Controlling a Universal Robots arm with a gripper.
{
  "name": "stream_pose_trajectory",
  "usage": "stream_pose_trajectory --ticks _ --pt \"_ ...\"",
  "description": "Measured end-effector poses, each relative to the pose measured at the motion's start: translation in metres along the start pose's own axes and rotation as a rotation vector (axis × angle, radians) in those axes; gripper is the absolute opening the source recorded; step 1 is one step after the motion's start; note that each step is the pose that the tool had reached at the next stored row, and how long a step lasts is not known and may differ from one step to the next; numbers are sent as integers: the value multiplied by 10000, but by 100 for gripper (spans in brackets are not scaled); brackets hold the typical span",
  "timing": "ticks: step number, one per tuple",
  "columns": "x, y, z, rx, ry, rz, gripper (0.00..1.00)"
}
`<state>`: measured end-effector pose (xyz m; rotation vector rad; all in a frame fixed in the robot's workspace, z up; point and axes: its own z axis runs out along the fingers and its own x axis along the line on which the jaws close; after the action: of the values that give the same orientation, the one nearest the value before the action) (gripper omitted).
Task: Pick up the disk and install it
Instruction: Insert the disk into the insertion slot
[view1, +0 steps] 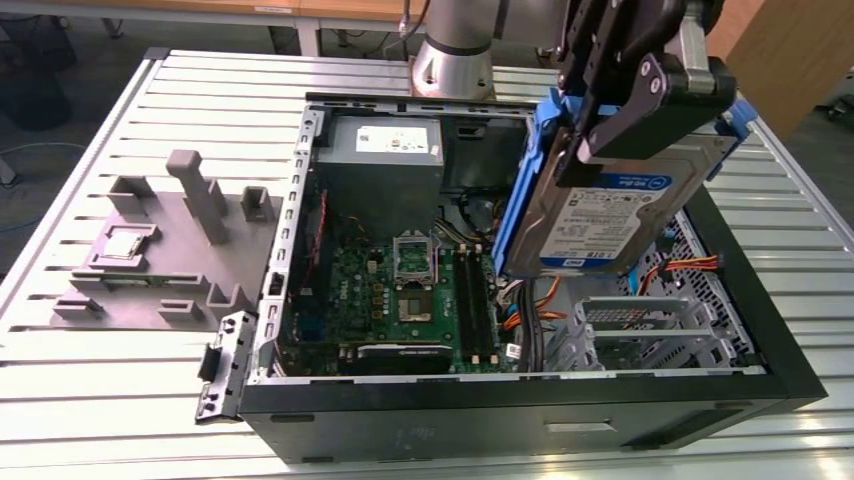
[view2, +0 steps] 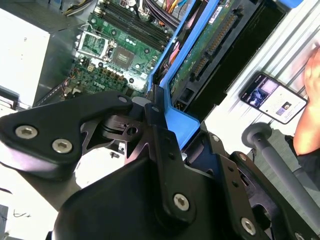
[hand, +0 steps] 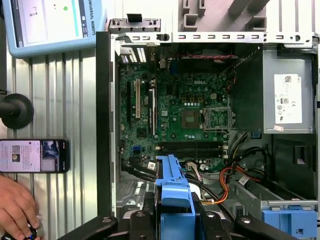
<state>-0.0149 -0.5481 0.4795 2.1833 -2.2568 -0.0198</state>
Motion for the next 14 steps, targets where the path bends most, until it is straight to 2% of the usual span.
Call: stream_pose_trajectory --ticks 2,8,14 --pt "14 -12 16 1 -2 1 36" --pt "19 -121 55 0 -1 1 36" --pt "60 -148 92 1 0 0 36"
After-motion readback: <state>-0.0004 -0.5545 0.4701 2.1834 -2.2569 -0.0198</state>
